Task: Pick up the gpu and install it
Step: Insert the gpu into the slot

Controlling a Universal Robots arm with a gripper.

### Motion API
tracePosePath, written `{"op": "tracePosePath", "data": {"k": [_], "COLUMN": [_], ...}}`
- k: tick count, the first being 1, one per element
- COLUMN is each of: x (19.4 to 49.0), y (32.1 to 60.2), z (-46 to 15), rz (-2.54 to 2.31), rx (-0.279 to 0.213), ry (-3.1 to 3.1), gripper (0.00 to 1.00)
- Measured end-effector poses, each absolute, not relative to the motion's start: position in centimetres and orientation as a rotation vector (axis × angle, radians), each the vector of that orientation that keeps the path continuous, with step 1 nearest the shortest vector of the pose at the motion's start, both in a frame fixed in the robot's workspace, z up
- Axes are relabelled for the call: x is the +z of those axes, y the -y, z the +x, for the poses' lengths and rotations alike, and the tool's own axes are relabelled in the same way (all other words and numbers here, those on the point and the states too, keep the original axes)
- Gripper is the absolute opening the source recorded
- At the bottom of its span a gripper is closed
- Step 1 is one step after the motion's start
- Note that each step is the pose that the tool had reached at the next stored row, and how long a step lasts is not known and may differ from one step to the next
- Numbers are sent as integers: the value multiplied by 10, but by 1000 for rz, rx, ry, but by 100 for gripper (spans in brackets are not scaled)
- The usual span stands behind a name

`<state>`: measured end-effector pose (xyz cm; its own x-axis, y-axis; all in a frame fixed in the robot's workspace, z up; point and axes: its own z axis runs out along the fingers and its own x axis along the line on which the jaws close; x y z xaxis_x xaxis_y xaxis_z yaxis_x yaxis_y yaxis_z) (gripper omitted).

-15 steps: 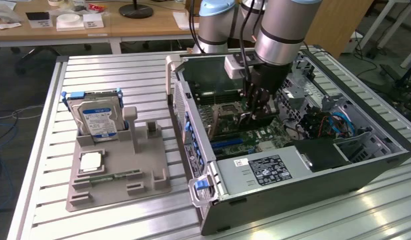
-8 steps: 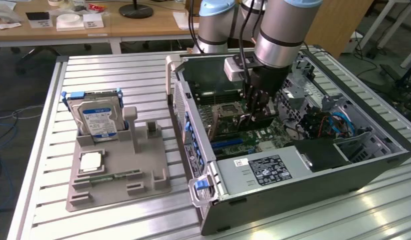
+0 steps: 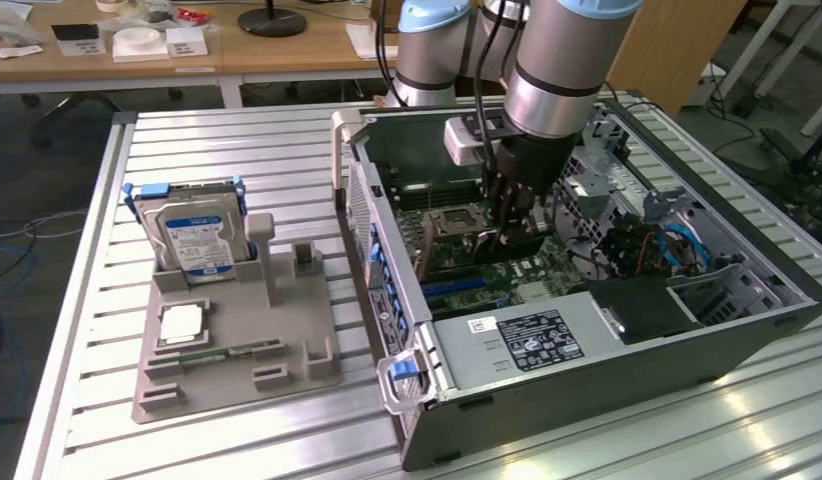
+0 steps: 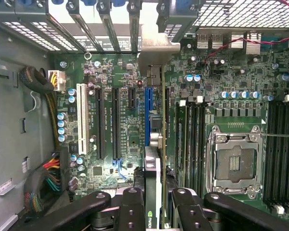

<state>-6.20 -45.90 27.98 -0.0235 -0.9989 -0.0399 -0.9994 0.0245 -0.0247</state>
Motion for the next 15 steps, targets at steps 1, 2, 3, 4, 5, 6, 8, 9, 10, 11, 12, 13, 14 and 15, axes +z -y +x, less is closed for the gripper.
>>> {"op": "tracePosePath", "data": {"k": [1, 2, 3, 4, 5, 6, 8, 9, 10, 11, 12, 13, 14, 15], "x": [279, 278, 278, 277, 277, 277, 277, 277, 277, 277, 277, 277, 277, 277], "y": [459, 459, 459, 459, 459, 459, 459, 459, 459, 459, 459, 460, 460, 460], "z": [-62, -62, -62, -63, -63, -64, -66, -67, -68, -68, -69, -69, -69, -69], "rz": [-2162, -2162, -2162, -2162, -2162, -2162, -2162, -2162, -2162, -2162, -2162, -2163, -2162, -2162], "rx": [16, 16, 16, 16, 16, 16, 16, 16, 16, 16, 16, 16, 16, 16], "ry": [-2215, -2215, -2215, -2215, -2215, -2215, -2215, -2215, -2215, -2215, -2215, -2215, -2215, -2215], "gripper": [27, 27, 27, 27, 27, 27, 27, 27, 27, 27, 27, 27, 27, 27]}}
